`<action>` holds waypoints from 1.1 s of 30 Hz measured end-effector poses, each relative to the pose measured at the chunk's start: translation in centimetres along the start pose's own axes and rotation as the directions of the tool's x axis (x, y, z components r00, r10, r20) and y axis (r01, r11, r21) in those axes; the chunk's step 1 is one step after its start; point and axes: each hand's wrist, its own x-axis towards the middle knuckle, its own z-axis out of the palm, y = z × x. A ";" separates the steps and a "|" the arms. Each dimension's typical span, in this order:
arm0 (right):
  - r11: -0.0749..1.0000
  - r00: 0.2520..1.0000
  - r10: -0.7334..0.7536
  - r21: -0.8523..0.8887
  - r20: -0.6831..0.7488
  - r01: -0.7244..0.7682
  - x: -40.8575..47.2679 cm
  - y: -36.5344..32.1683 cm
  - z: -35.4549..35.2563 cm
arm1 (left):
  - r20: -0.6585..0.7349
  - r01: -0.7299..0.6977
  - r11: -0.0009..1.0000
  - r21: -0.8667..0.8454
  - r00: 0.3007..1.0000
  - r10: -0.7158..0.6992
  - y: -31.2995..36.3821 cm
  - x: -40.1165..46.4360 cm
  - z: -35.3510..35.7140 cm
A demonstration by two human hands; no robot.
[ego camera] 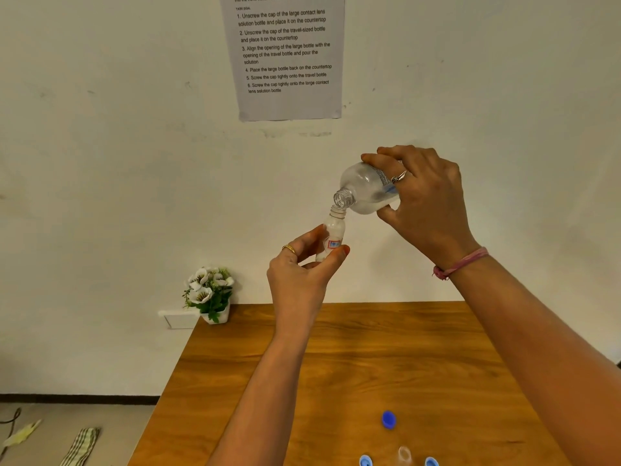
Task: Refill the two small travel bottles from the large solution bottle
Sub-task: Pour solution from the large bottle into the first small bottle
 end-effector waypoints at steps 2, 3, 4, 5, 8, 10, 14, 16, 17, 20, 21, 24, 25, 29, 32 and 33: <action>1.000 1.000 -0.005 -0.005 -0.003 0.005 0.1 0.0 0.2 | -0.005 -0.001 1.000 0.005 1.000 0.001 -0.1 0.1 0.0; 1.000 1.000 -0.007 -0.008 -0.004 0.007 0.1 0.1 0.2 | -0.008 0.000 1.000 0.007 1.000 0.000 -0.1 0.2 0.0; 1.000 1.000 -0.008 -0.009 -0.006 0.008 0.1 0.1 0.3 | -0.009 0.001 1.000 0.007 1.000 -0.001 -0.1 0.2 0.1; 1.000 1.000 -0.008 -0.009 -0.009 0.008 0.2 0.1 0.3 | -0.010 0.002 1.000 0.006 1.000 -0.002 -0.1 0.3 0.1; 1.000 1.000 -0.010 -0.007 -0.015 0.010 0.3 0.2 0.4 | -0.011 0.006 1.000 -0.004 1.000 -0.006 -0.1 0.4 0.1; 1.000 1.000 -0.013 -0.004 -0.017 0.013 0.4 0.2 0.5 | -0.012 0.005 1.000 -0.007 1.000 -0.005 -0.1 0.5 0.2; 1.000 1.000 -0.010 -0.002 -0.014 0.010 0.4 0.3 0.5 | -0.016 0.004 1.000 -0.014 1.000 -0.004 -0.2 0.6 0.4; 1.000 1.000 -0.006 -0.006 -0.009 0.006 0.3 0.4 0.5 | -0.017 0.002 1.000 -0.017 1.000 -0.002 -0.3 0.6 0.5; 1.000 1.000 -0.004 -0.005 -0.008 0.004 0.3 0.5 0.5 | -0.017 0.003 1.000 -0.021 1.000 -0.003 -0.3 0.6 0.5; 1.000 1.000 0.000 -0.008 -0.006 0.000 0.3 0.7 0.5 | -0.019 0.003 1.000 -0.031 1.000 -0.004 -0.3 0.7 0.7; 1.000 1.000 -0.001 -0.011 -0.006 0.001 0.3 0.7 0.5 | -0.023 0.002 0.999 -0.032 1.000 -0.003 -0.4 0.7 0.8; 1.000 1.000 -0.003 -0.013 -0.006 0.003 0.3 0.9 0.5 | -0.028 0.003 1.000 -0.030 1.000 -0.004 -0.5 0.7 0.9; 1.000 1.000 -0.002 -0.010 -0.005 0.002 0.3 0.9 0.5 | -0.027 0.002 1.000 -0.031 1.000 -0.003 -0.5 0.7 0.9; 1.000 1.000 0.002 -0.003 0.004 -0.002 0.2 1.0 0.5 | -0.027 0.000 0.999 -0.039 1.000 -0.001 -0.4 0.7 1.0; 1.000 1.000 0.007 0.001 0.005 -0.007 0.2 1.0 0.4 | -0.030 -0.003 0.999 -0.032 1.000 0.002 -0.4 0.7 1.1; 1.000 1.000 0.009 0.000 0.005 -0.009 0.2 1.0 0.4 | -0.031 -0.003 0.999 -0.033 1.000 0.002 -0.4 0.7 1.1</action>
